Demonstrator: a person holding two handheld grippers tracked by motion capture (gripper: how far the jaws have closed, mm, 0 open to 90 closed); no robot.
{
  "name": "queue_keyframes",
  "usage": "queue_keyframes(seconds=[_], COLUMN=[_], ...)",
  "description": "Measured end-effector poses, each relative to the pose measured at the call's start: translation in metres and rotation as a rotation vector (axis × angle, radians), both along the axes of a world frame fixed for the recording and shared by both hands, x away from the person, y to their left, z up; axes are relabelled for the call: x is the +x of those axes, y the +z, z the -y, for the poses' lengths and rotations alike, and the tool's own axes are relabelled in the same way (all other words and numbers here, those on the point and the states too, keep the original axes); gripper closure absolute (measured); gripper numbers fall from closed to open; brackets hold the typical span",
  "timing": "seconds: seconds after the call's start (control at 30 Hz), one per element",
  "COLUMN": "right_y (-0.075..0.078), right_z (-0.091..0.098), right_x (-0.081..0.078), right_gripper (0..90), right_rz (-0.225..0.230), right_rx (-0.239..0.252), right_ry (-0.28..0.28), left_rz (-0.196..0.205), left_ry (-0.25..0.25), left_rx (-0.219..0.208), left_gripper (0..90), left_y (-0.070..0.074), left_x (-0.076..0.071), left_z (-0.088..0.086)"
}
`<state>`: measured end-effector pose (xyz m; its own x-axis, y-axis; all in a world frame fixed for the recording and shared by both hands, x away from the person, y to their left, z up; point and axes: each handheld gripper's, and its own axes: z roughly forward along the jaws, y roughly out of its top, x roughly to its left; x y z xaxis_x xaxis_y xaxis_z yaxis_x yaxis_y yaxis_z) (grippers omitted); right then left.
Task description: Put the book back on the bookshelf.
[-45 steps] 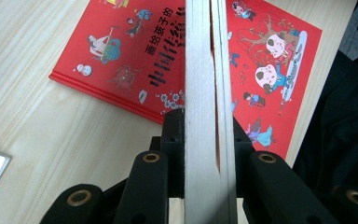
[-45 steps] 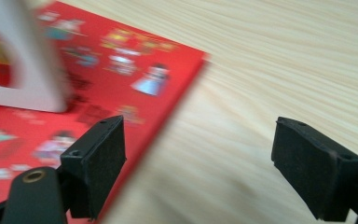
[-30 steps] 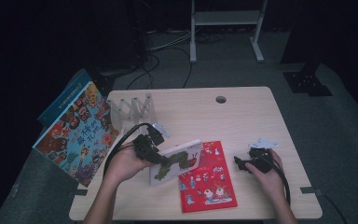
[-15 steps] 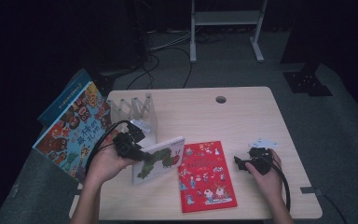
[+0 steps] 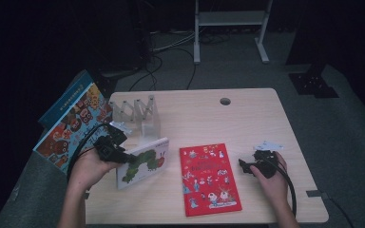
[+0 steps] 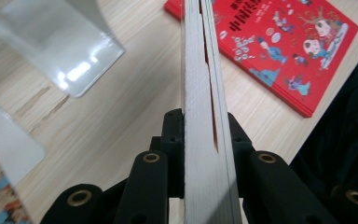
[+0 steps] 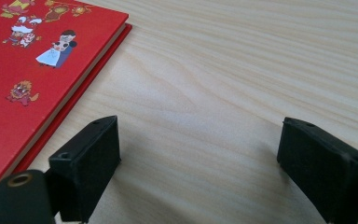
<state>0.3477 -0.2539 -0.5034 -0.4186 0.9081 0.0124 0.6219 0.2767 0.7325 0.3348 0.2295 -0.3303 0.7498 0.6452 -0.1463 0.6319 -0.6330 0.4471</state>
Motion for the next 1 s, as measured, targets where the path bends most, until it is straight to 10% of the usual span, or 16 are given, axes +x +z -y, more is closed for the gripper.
queue_keyframes(seconds=[0.47,1.0], right_y=[0.000,0.000], right_z=[0.000,0.000], right_x=[0.000,0.000], right_gripper=[12.0,12.0], right_rz=[0.000,0.000], right_rx=[0.000,0.000], right_ry=[0.000,0.000], left_rz=[0.012,0.001], left_ry=[0.116,0.171], left_rx=[-0.003,0.008], left_gripper=[75.3,75.3], left_y=[0.003,0.001], left_x=[0.009,0.056], left_z=[-0.035,-0.026])
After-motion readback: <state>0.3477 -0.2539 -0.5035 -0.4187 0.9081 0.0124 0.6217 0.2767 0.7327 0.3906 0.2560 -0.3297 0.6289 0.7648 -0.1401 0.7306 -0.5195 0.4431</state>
